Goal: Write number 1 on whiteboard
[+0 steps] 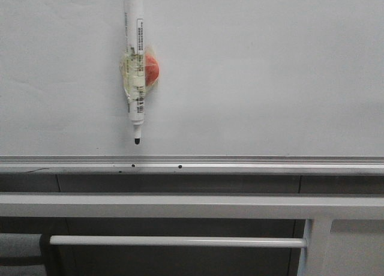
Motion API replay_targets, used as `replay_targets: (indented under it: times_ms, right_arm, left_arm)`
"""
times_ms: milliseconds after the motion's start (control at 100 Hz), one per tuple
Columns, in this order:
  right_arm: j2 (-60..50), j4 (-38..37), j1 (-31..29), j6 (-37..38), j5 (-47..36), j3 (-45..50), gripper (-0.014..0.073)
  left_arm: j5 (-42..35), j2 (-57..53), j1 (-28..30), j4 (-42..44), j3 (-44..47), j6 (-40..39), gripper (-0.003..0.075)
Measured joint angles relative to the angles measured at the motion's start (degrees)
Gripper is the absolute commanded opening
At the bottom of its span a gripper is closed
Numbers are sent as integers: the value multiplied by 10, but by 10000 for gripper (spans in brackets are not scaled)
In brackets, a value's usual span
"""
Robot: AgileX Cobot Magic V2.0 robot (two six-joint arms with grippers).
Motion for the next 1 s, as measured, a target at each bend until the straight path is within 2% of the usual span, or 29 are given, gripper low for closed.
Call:
replay_targets:
  times_ms: [150,390,690,1000]
  right_arm:
    - [0,0,0,-5,1,0,-63]
    - [0,1,0,-5,3,0,-63]
    - [0,1,0,-5,3,0,-64]
    - [0,1,0,-6,3,0,-63]
  left_arm:
    - [-17,42,-49,-95,17,79,292]
    - [-75,56,-123,-156,65,95,291]
    - [-175,60,-204,-172,72,97,291]
    - [-200,60,-220,-160,72,97,292]
